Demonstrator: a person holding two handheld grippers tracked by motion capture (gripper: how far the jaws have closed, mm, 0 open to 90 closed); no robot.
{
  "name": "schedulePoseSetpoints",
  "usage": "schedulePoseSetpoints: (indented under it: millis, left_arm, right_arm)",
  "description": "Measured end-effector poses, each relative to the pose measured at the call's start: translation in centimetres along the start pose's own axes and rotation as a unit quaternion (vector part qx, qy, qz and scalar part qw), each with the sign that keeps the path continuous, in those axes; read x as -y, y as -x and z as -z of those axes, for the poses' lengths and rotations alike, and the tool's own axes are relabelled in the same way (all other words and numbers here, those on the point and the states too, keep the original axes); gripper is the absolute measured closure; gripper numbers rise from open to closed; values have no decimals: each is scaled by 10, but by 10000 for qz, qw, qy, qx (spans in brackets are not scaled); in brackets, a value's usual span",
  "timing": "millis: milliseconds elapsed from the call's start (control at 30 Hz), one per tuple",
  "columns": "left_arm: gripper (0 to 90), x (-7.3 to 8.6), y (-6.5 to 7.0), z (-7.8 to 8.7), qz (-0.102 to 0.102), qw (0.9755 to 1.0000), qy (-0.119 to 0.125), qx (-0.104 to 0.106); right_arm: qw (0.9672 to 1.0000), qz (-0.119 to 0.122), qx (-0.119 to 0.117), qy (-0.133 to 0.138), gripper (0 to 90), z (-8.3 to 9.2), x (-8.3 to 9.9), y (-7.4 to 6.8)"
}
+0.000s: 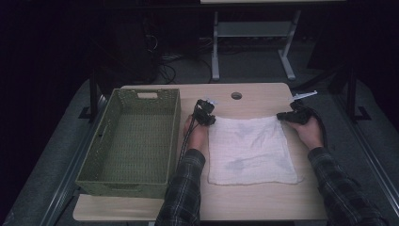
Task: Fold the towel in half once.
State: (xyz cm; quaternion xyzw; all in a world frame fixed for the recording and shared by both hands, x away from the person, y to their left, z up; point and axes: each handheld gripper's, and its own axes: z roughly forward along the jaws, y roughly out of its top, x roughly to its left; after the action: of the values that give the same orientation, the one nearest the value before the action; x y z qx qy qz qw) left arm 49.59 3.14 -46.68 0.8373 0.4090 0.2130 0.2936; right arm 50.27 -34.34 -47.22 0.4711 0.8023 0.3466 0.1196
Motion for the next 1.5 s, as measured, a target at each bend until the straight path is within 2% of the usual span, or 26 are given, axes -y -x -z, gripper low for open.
schedulePoseSetpoints:
  millis: [100, 167, 267, 433, 467, 500, 667, 733, 1100, 1300, 1367, 1500]
  left_arm:
    - [862, -1, 3, 0, 51, 10000, -57, -15]
    - [873, -2, 1, 1, 196, 9998, -76, -5]
    - [876, -3, -1, 6, 338, 9994, 42, 20]
    - [876, -9, -4, 22, 411, 9986, 308, -117]
    - [876, -11, -5, 28, 365, 9987, 343, -127]
    - [876, -12, -5, 31, 391, 9985, 369, -119]
    - [876, -9, -4, 46, 546, 9972, 514, -21]
    - [876, -6, -4, 51, 607, 9965, 568, 35]
    - [877, 6, 7, 74, 655, 9953, 702, 151]
    - [880, 12, 15, 86, 695, 9942, 756, 322]
    - [879, 16, 18, 90, 632, 9946, 761, 325]
    - [879, 23, 22, 95, 638, 9943, 760, 389]
  right_arm:
    - [10000, 5, 15, -50, 869, 0, -1, -1]
    - [10000, 27, 35, -56, 870, 1, -2, -2]
    - [10000, 24, 33, -13, 870, 6, -3, -1]
    - [9998, 132, 17, 177, 870, 18, -12, -2]
    - [9997, 127, 8, 217, 870, 21, -14, -3]
    - [9995, 181, 13, 270, 870, 25, -16, -5]
    - [9993, 158, 6, 328, 871, 35, -16, -9]
    - [9991, 187, -2, 392, 872, 41, -15, -11]
    - [9975, 309, -113, 629, 878, 65, 2, -31]
    - [9963, 206, -231, 798, 882, 75, 14, -36]
    - [9963, 183, -221, 804, 881, 77, 18, -39]
    - [9960, 215, -199, 846, 880, 81, 26, -45]
